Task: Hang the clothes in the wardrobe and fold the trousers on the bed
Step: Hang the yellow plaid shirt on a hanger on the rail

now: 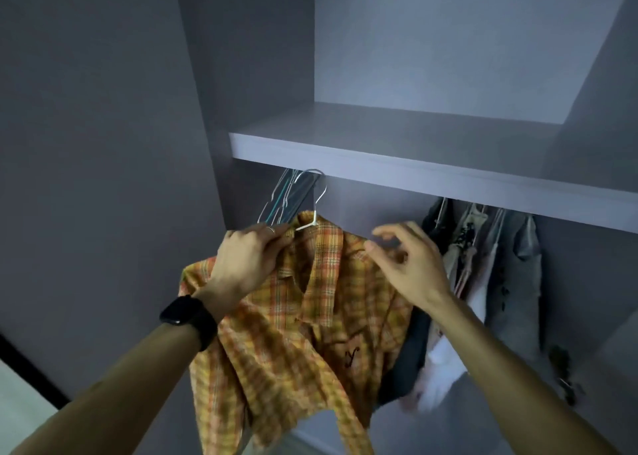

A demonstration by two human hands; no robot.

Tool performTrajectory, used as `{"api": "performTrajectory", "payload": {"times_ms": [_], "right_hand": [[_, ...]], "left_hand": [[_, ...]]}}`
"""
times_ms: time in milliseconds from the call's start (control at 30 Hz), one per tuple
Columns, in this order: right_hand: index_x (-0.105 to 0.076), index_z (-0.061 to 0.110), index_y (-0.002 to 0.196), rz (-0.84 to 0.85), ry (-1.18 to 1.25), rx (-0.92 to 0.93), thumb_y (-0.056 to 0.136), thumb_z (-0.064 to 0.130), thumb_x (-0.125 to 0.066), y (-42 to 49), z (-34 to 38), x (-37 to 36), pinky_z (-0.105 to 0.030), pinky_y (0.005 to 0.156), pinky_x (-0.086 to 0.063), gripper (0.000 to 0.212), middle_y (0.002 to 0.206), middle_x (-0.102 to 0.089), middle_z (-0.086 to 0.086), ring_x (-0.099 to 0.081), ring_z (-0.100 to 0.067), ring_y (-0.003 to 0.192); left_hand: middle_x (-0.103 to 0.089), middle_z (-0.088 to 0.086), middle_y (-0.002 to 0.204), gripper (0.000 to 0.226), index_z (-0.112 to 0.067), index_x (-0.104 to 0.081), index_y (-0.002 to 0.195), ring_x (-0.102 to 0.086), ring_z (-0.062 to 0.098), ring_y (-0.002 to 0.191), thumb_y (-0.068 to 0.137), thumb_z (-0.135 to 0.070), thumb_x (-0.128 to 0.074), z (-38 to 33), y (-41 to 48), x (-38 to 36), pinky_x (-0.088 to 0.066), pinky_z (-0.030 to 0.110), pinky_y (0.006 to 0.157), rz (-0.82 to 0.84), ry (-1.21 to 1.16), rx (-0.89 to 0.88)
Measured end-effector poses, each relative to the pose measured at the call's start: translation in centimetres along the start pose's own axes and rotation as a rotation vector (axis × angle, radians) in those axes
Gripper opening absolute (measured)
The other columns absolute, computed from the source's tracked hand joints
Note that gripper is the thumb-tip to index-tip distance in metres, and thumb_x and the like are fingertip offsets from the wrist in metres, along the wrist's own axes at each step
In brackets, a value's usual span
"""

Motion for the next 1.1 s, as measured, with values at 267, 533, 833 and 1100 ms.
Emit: {"api": "performTrajectory", "payload": {"times_ms": [267,533,833,1100], "right_hand": [[-0.064,0.019,0.098,0.415,-0.318,0.13,0.1,0.016,-0.055,3.2,0.9,-2.3,-0.026,0.053,-0.041,0.009,0.08,-0.065,0.009,-0.06,-0.012,0.065],[-0.074,0.018,0.099,0.286,-0.236,0.107,0.099,0.013,-0.055,3.1,2.0,-3.3,-0.029,0.068,-0.039,0.019,0.076,-0.07,0.005,-0.055,-0.014,0.061],[-0.075,0.022,0.11,0.276,-0.236,0.144,0.097,0.02,-0.062,2.0,4.0,-4.6,-0.031,0.074,-0.051,0.018,0.089,-0.076,0.005,-0.07,-0.019,0.075],[-0.077,0.027,0.094,0.382,0.067,-0.006,0.095,0.028,-0.07,1.0,1.8,-2.9,-0.011,0.076,-0.05,0.007,0.091,-0.075,0.021,-0.067,0.007,0.085]], "left_hand": [[-0.072,-0.009,0.101,0.03,-0.024,-0.074,0.12,-0.069,0.006,0.092,0.093,-0.034,-0.069,-1.5,-1.0,2.8,-0.056,0.026,0.083,0.032,-0.256,-0.008],[-0.069,-0.02,0.108,0.053,-0.042,-0.066,0.114,-0.063,-0.004,0.1,0.076,-0.078,-0.062,-0.4,-1.2,7.0,-0.042,0.005,0.078,0.056,-0.388,0.293],[-0.069,-0.01,0.107,0.021,-0.037,-0.064,0.119,-0.065,0.015,0.097,0.101,-0.038,-0.055,-4.1,1.0,2.6,-0.055,0.041,0.087,0.23,-0.159,0.203],[-0.06,-0.007,0.112,0.023,-0.026,-0.069,0.111,-0.058,0.019,0.107,0.104,-0.036,-0.049,-4.8,1.9,2.1,-0.052,0.039,0.084,0.229,-0.029,0.016]]}}
Point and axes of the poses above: each hand's wrist, its own y-axis towards the middle knuckle, its own x-axis out of the back of the hand, z = x × y, the point moved 1 cm from there along y, towards the middle knuckle
